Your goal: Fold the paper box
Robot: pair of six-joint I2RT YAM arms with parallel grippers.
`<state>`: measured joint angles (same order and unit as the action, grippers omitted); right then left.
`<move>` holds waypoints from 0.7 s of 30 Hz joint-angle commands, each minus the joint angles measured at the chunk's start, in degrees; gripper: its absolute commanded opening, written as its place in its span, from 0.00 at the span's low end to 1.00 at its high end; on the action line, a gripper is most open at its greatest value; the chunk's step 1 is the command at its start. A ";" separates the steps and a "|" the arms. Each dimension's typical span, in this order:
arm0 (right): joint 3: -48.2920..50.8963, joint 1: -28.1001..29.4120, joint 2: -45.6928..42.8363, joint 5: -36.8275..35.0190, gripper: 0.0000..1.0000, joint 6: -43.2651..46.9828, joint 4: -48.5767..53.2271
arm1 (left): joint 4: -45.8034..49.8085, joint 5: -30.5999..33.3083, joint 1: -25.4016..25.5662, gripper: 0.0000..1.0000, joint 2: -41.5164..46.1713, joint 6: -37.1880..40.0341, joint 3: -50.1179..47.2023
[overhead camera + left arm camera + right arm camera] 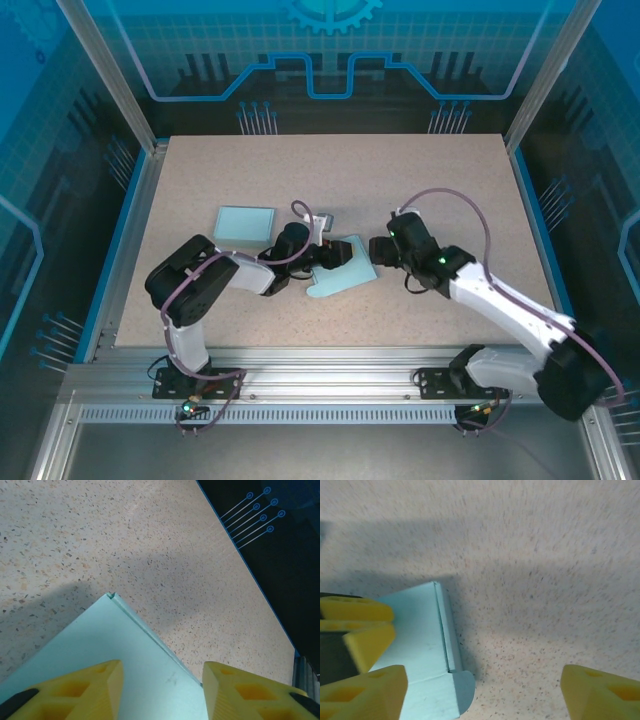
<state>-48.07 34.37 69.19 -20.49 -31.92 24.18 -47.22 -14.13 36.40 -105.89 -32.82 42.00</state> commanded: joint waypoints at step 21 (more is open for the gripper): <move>-9.05 -7.12 27.75 24.79 0.61 9.03 0.77 | 50.33 29.88 -0.53 0.99 24.18 1.90 6.72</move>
<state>-56.31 27.79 94.52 2.48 -24.62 24.38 -8.99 7.05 36.36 -83.59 -30.11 47.51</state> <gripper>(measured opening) 0.614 0.988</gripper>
